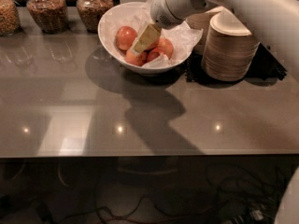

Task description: Pick apple from white bowl

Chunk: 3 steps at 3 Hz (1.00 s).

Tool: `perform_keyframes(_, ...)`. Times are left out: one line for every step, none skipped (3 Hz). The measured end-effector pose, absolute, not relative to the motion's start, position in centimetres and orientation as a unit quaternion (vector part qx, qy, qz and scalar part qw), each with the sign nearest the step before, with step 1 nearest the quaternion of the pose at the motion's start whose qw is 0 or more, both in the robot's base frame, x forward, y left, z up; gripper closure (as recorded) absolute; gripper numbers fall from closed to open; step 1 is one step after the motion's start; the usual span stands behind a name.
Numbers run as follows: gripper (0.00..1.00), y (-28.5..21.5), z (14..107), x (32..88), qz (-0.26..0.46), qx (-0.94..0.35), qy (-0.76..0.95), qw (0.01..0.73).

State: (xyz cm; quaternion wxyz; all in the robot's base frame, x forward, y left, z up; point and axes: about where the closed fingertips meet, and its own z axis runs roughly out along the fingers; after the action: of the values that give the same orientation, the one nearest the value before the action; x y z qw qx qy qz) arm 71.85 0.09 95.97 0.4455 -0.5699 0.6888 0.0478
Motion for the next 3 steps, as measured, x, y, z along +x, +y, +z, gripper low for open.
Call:
perform_keyframes(0.19, -0.8, 94.3, 73.3, 0.049, -0.562, 0.706, 0.428)
perform_keyframes(0.28, -1.6, 92.6, 74.2, 0.055, -0.554, 0.722, 0.412)
perform_keyframes(0.3, -1.9, 91.4, 74.6, 0.06, -0.55, 0.731, 0.401)
